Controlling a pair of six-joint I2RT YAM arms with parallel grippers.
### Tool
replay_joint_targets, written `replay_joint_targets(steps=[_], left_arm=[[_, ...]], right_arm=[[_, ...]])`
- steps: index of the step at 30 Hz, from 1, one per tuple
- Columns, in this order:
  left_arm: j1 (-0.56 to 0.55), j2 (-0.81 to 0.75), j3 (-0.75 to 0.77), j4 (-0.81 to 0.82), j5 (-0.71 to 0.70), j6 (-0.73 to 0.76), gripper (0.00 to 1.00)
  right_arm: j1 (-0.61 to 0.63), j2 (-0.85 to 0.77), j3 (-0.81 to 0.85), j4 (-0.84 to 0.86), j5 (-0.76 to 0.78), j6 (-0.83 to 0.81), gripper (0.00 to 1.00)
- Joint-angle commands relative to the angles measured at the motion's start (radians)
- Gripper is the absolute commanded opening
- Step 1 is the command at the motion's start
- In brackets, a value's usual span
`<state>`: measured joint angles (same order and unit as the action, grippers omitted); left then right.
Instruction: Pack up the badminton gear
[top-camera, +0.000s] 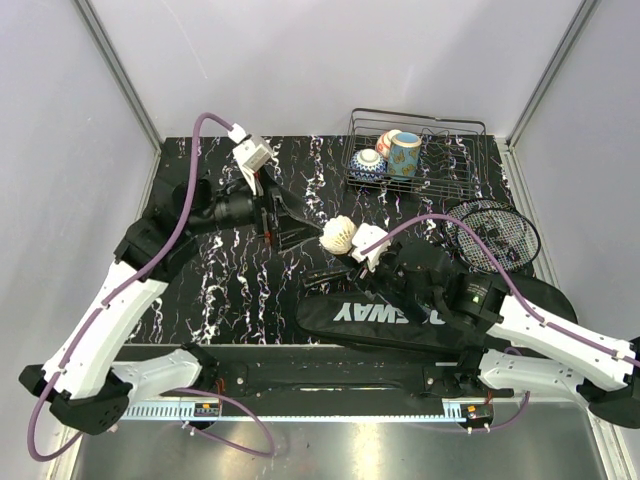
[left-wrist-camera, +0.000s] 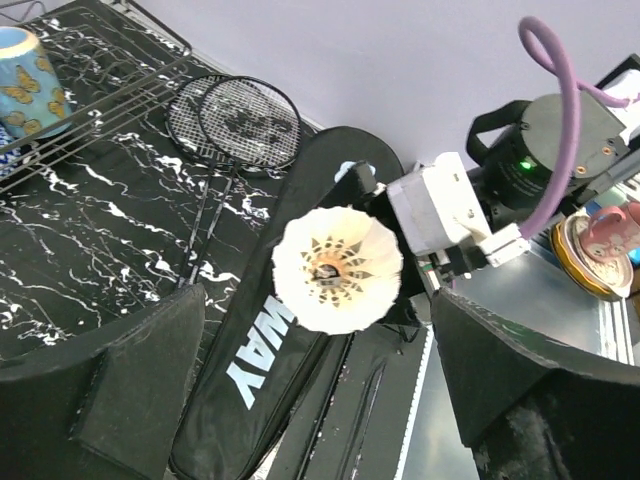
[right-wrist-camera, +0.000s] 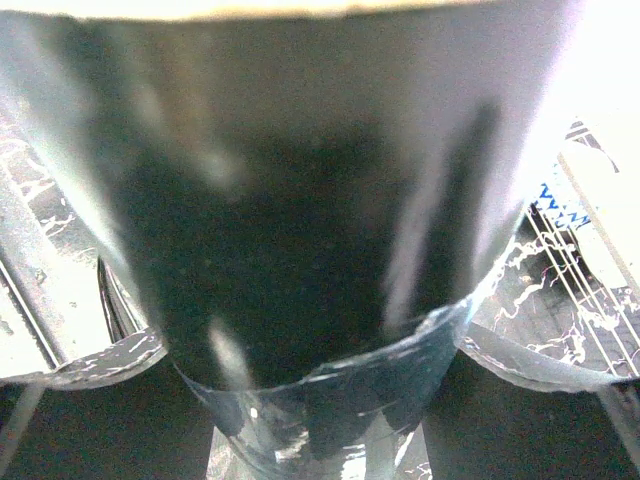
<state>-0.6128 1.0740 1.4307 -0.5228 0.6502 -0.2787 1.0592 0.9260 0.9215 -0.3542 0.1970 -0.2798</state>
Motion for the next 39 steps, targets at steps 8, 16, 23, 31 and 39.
replay_joint_targets(steps=[8,16,23,31,39], left_arm=[[-0.102,0.213,0.074,-0.1,-0.05,0.039,0.93],[-0.217,0.368,0.109,-0.161,-0.077,0.064,0.75],[-0.235,0.383,0.114,-0.201,-0.109,0.09,0.89],[-0.018,0.129,-0.009,-0.028,-0.06,-0.01,0.99],[0.221,-0.104,-0.156,0.066,-0.343,-0.128,0.99]], right_arm=[[0.001,-0.03,0.039,0.069,-0.004,-0.006,0.41],[0.002,-0.039,0.042,0.087,-0.014,-0.002,0.4],[0.002,-0.033,0.036,0.098,-0.041,-0.006,0.4],[0.002,-0.035,0.016,0.083,-0.011,-0.009,0.4],[0.001,-0.013,0.022,0.078,-0.002,0.001,0.4]])
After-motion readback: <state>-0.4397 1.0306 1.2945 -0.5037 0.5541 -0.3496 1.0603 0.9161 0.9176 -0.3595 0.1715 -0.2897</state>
